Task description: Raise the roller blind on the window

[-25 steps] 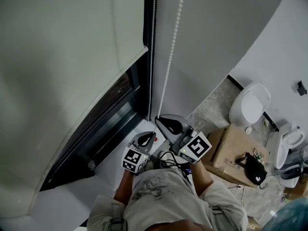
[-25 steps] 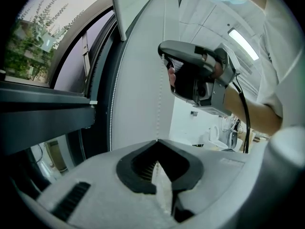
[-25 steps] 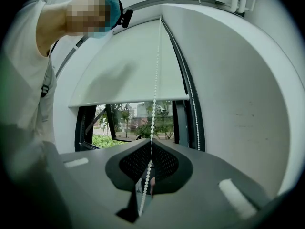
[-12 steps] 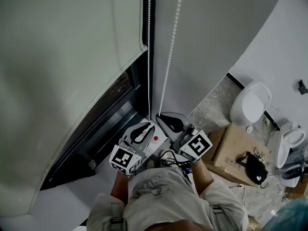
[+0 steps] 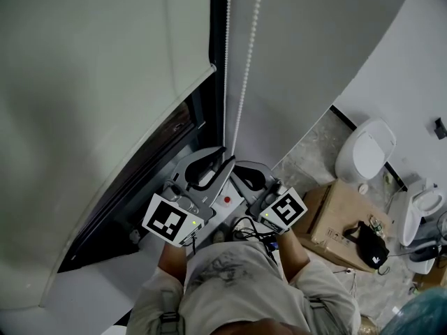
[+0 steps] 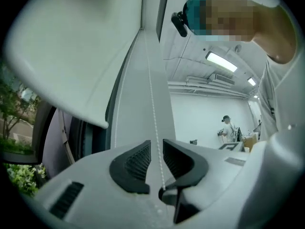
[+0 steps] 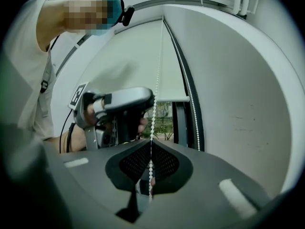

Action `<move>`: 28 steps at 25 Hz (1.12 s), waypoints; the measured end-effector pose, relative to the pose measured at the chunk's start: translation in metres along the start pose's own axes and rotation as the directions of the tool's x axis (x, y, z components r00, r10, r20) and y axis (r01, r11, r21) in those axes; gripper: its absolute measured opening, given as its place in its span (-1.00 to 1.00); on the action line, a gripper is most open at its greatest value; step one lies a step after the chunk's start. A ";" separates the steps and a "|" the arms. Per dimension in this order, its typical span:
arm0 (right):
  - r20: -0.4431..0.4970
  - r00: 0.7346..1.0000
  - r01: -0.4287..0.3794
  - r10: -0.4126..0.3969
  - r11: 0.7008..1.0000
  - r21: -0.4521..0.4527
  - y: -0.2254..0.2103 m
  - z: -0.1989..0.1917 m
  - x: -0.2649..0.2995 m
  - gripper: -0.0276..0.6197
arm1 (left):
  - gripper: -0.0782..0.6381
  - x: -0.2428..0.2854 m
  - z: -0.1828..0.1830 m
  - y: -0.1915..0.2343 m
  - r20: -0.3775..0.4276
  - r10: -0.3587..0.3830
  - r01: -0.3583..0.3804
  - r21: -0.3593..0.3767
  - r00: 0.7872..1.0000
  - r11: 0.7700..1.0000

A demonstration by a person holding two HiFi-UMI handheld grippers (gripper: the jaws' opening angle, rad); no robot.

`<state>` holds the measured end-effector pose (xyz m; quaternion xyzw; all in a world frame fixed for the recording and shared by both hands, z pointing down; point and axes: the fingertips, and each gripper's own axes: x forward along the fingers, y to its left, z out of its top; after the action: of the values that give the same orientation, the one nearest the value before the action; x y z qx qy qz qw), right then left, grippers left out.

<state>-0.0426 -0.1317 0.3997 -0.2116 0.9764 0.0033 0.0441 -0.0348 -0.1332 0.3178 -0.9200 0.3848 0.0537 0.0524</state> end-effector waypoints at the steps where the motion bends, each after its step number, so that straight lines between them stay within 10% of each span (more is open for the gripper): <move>1: -0.001 1.000 -0.001 0.001 1.000 -0.002 0.001 0.000 0.000 -0.88 | -0.54 0.004 0.011 0.001 0.026 0.000 0.000 0.008 1.000 1.000; 12: -0.003 1.000 -0.005 0.005 1.000 -0.014 0.004 -0.001 0.004 -0.88 | -0.75 0.017 0.045 0.001 0.122 0.006 -0.011 0.046 0.992 0.999; 28: -0.077 0.997 -0.018 0.020 1.000 0.025 0.010 -0.051 0.000 -0.88 | -0.76 0.001 -0.019 0.003 -0.009 0.023 -0.023 -0.012 1.000 1.000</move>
<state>-0.0509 -0.1235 0.4508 -0.2015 0.9793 -0.0161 0.0091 -0.0354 -0.1385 0.3361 -0.9161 0.3951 0.0523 0.0444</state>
